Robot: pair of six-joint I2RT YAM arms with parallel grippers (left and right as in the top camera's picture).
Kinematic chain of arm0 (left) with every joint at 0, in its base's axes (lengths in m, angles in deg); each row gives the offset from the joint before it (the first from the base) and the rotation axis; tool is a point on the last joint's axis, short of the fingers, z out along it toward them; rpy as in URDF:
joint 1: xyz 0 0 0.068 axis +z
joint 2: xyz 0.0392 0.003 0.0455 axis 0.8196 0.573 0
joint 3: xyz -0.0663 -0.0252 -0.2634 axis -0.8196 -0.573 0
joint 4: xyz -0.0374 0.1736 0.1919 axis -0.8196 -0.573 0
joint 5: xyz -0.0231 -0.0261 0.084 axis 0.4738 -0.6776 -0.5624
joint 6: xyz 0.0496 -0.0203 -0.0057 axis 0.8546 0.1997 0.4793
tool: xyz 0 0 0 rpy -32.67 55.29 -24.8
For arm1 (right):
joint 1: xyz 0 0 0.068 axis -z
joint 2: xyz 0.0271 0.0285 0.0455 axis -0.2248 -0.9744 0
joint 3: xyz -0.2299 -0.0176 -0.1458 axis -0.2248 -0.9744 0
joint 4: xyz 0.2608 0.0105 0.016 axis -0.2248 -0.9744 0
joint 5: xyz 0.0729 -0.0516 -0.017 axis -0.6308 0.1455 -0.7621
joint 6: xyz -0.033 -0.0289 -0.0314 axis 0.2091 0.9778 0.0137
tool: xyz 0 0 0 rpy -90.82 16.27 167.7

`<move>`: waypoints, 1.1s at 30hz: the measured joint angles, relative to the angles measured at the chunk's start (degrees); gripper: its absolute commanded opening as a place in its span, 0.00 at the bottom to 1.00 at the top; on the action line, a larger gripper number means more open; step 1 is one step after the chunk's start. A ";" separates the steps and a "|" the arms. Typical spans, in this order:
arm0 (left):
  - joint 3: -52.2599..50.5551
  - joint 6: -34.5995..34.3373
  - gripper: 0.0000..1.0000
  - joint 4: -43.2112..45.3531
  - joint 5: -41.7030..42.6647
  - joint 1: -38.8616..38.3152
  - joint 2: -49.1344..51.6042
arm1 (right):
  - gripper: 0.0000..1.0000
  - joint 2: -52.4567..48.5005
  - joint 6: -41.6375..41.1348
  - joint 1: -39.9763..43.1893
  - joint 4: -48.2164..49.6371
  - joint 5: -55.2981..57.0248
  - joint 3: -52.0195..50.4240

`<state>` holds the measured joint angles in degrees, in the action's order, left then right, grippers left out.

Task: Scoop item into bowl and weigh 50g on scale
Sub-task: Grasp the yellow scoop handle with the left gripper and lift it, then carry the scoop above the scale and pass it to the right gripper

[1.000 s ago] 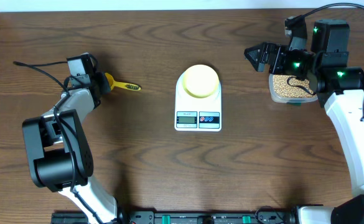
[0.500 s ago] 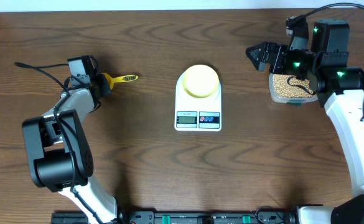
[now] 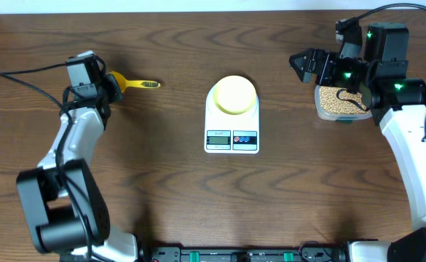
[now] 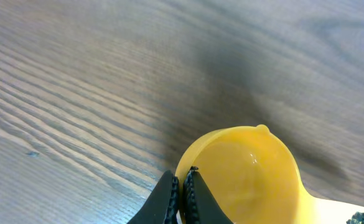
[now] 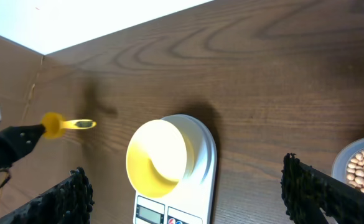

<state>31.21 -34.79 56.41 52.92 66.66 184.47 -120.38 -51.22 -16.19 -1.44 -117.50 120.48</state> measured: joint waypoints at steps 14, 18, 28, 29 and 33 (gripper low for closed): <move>0.00 -9.42 0.07 -3.85 25.07 -2.75 -10.97 | 0.99 0.00 -0.04 0.00 2.14 -4.87 0.00; -0.02 -14.27 0.07 -1.62 31.63 -6.64 -13.90 | 0.94 0.00 0.09 -0.02 3.50 -10.91 0.00; -0.02 -20.17 0.07 2.40 36.85 -18.99 -15.85 | 0.81 0.00 1.27 -4.35 5.90 -22.14 0.00; -0.02 -20.39 0.07 2.95 37.07 -19.80 -15.85 | 0.80 0.00 1.29 -4.74 6.03 -22.67 0.00; 0.00 -20.59 0.07 3.80 37.07 -21.68 -15.85 | 0.75 0.00 0.85 -5.92 6.25 -24.55 0.00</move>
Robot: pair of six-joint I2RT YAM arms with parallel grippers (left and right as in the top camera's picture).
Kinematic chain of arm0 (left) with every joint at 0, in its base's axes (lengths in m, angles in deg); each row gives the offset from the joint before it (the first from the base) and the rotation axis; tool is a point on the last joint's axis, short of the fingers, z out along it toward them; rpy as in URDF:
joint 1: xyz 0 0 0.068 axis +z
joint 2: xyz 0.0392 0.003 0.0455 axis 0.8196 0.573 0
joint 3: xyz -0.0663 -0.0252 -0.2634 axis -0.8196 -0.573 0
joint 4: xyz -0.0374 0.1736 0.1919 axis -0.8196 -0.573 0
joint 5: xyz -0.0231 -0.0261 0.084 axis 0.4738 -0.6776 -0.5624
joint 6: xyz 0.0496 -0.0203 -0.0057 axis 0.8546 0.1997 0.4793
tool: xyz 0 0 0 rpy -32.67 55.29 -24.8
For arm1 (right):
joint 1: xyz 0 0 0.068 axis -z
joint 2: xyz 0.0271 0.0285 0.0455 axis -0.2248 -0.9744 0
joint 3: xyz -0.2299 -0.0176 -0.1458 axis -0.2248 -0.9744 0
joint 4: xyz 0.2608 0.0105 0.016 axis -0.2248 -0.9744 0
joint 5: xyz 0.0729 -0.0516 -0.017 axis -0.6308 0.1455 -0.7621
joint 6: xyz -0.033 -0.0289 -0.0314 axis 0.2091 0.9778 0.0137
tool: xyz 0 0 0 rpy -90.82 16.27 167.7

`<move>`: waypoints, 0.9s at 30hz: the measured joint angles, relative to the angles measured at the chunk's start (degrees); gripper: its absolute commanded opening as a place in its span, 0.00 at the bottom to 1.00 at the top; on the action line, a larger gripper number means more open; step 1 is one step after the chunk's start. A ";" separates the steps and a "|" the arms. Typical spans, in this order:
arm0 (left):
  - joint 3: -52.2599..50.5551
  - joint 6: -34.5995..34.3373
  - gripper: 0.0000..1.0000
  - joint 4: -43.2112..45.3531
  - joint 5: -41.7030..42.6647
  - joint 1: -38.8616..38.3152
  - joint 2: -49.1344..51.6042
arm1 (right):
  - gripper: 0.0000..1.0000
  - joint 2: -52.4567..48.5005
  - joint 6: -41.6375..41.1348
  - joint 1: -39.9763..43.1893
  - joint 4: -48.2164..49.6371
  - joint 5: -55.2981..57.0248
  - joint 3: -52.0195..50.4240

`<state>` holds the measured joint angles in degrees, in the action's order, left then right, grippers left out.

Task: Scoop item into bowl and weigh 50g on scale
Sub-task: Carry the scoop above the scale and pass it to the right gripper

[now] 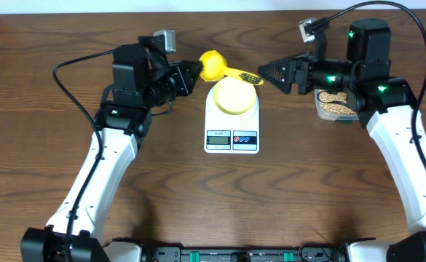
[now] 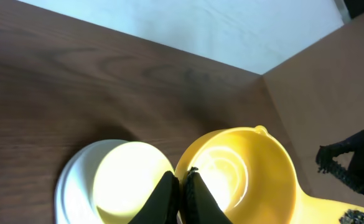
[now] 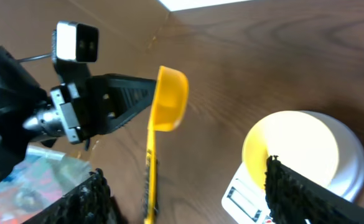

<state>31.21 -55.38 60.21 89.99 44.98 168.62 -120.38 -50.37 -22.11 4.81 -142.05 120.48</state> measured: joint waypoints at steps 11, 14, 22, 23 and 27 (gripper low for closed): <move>-0.02 -0.04 0.07 4.26 -1.31 -0.70 0.00 | 0.63 0.00 -2.23 -2.54 0.31 -1.49 0.00; -0.02 -0.04 0.07 4.70 -1.31 -0.70 0.00 | 0.57 0.00 -2.82 -2.75 0.81 -1.62 0.00; -0.02 -0.04 0.07 4.83 -1.29 -0.70 0.00 | 0.46 0.00 -3.80 -2.75 1.14 -1.66 0.00; 0.00 -0.09 0.07 4.83 -1.29 -0.70 0.00 | 0.46 0.00 -3.82 -2.75 1.18 -1.66 0.00; -0.02 -1.07 0.07 5.35 -1.27 -0.72 0.00 | 0.41 0.00 -3.85 -2.75 1.92 -1.66 0.00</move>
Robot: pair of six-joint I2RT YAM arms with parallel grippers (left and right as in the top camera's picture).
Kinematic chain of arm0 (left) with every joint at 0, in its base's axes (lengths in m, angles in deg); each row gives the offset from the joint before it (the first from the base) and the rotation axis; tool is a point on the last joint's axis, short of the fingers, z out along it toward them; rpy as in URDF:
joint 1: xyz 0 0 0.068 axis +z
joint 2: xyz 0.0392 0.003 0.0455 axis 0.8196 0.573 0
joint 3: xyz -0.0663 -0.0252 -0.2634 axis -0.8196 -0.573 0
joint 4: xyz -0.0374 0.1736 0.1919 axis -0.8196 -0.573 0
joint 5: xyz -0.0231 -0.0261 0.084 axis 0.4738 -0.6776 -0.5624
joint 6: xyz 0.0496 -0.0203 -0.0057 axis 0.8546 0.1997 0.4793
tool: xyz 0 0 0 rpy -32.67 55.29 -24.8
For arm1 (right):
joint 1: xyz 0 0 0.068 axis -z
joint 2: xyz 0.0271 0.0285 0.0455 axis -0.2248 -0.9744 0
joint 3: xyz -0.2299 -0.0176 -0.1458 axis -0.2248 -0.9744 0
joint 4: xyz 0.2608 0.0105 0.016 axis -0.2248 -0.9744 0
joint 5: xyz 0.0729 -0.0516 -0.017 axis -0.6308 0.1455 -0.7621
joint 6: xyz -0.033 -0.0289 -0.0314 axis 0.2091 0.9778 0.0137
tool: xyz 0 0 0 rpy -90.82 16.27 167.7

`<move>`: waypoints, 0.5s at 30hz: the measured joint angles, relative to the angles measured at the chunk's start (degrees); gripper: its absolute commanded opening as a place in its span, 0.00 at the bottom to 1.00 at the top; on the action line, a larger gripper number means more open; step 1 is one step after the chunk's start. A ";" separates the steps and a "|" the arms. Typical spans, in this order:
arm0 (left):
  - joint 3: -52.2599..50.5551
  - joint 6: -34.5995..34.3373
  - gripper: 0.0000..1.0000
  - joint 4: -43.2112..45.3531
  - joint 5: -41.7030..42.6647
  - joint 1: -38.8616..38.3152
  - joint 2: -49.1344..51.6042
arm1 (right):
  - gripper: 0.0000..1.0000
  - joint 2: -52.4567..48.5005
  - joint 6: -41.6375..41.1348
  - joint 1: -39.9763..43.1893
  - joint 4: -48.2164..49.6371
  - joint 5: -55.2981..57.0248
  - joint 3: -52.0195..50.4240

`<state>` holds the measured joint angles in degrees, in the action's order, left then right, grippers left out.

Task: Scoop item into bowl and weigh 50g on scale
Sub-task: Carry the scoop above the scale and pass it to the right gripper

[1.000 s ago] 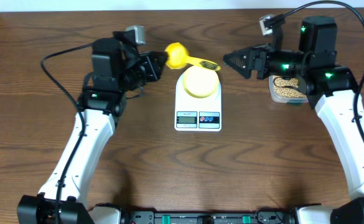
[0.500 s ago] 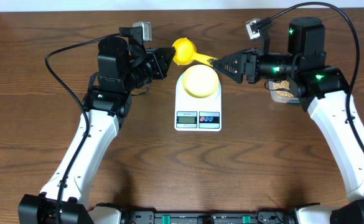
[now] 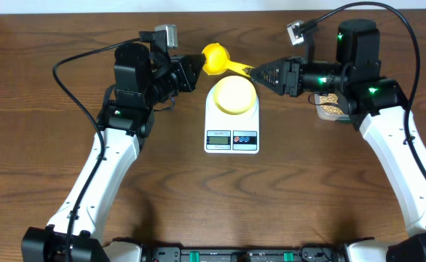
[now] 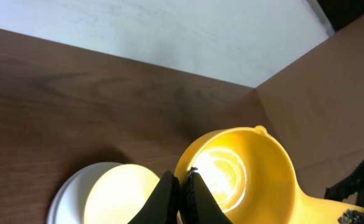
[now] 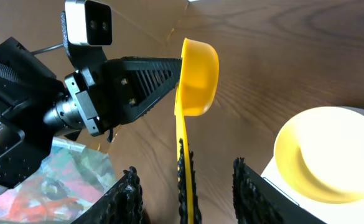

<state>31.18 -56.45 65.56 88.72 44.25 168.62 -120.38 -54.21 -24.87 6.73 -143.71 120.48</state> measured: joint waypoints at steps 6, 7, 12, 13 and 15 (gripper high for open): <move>0.02 -0.44 0.07 1.33 0.00 -1.05 0.00 | 0.21 0.00 -0.24 0.00 0.42 -0.09 0.00; 0.00 -0.44 0.07 1.44 0.00 -1.36 0.00 | 0.18 0.00 -0.24 0.00 0.44 -0.15 0.00; 0.00 -0.44 0.07 1.64 0.00 -2.01 0.00 | 0.01 0.00 -0.48 0.00 0.66 -0.22 0.00; 0.00 -0.44 0.07 1.64 0.00 -2.03 0.00 | 0.01 0.00 -0.48 0.00 0.68 -0.22 0.00; 0.00 -0.44 0.07 1.64 0.00 -2.03 0.00 | 0.01 0.00 -0.48 0.00 0.74 -0.22 0.00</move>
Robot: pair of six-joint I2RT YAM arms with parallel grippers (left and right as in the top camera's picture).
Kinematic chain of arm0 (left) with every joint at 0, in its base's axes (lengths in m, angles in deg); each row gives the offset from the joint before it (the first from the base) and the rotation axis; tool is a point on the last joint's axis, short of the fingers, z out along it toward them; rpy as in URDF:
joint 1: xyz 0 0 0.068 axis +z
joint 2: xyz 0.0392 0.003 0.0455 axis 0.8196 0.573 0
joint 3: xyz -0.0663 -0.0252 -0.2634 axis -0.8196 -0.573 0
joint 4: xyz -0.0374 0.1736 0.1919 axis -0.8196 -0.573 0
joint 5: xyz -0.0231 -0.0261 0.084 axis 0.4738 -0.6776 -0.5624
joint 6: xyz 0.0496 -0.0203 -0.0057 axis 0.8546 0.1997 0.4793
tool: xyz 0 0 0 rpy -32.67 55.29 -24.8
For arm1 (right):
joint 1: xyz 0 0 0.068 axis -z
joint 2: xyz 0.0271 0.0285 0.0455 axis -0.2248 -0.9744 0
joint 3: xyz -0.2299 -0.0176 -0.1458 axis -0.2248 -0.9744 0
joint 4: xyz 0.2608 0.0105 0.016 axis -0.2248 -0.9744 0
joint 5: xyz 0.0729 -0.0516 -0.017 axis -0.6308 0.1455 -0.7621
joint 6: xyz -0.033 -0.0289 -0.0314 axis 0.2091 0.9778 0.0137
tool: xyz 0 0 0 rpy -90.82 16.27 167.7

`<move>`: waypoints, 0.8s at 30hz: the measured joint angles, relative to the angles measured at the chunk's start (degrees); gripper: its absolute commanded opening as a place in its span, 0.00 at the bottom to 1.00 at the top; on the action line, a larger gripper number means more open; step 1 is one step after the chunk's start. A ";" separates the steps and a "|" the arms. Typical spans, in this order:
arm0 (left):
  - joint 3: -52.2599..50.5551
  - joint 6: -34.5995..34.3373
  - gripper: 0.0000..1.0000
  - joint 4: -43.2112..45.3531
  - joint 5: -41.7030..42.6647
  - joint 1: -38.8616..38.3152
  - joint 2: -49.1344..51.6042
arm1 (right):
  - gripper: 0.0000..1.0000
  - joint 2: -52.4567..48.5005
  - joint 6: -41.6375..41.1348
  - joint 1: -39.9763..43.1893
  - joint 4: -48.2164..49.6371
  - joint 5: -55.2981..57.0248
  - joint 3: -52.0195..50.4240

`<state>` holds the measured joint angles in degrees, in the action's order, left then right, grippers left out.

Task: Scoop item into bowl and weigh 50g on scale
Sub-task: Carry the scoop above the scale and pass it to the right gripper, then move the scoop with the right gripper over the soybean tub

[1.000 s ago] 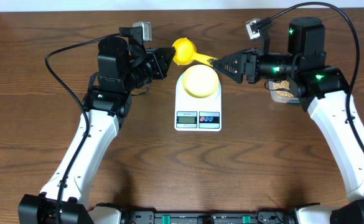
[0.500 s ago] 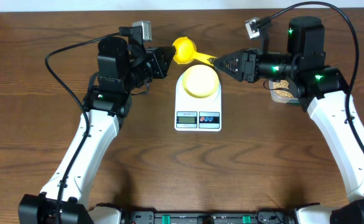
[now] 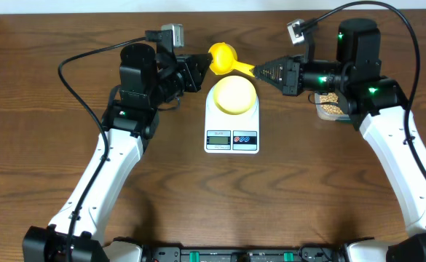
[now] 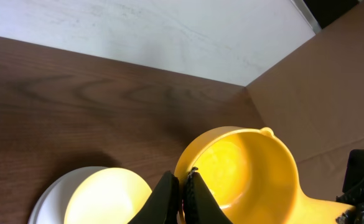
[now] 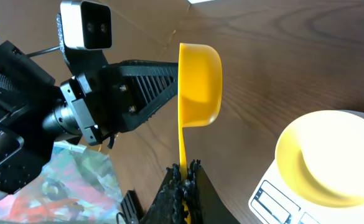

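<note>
The yellow scoop [image 3: 223, 58] hangs in the air just behind the scale [image 3: 232, 138], held at both ends. My left gripper [image 3: 202, 65] is shut on the rim of its cup [image 4: 238, 174]; the fingertips [image 4: 183, 182] pinch the cup wall. My right gripper [image 3: 262, 71] is shut on the thin handle [image 5: 183, 143], with the cup [image 5: 199, 84] standing edge-on before it. A yellow bowl [image 3: 234, 94] sits on the white scale, also seen as the bowl [image 5: 331, 158] in the right wrist view. The scoop is empty.
A container of tan beans [image 3: 330, 104] stands right of the scale, partly under my right arm. The scale's display [image 3: 218, 138] faces the front edge. A white wall and cardboard panel rise behind the table's far edge [image 4: 138, 37].
My right gripper, open around the scoop's handle before, is now shut on it. The scoop and left gripper sit slightly further right; the left is still shut on the cup rim.
At first my left gripper held the scoop by its cup on the table at the far left, with the right gripper open near the beans. Then the scoop hung behind the scale, the right gripper open close to its handle, then around it. Now both grippers hold it.
</note>
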<state>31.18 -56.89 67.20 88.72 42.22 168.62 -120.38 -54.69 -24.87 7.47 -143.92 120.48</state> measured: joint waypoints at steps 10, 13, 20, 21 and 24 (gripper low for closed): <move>0.00 0.00 0.41 1.90 -0.17 0.02 0.00 | 0.01 0.00 -0.26 -0.52 0.13 1.31 0.00; 0.02 -0.26 0.67 5.33 -0.17 0.00 0.00 | 0.01 0.00 -0.46 -1.29 0.55 3.28 0.00; 0.02 -0.55 0.72 7.54 0.00 -0.04 0.00 | 0.01 0.00 -0.63 -1.62 2.60 9.97 0.15; 0.02 0.26 0.71 7.08 0.02 -0.04 -0.04 | 0.02 0.00 -0.44 -1.64 1.64 11.56 0.48; 0.00 3.63 0.71 2.73 -0.07 -0.04 -0.98 | 0.02 0.00 1.11 -1.62 -3.04 17.14 2.62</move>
<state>31.18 -53.26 69.93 88.66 42.18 167.64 -120.38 -53.58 -26.49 4.44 -126.79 123.10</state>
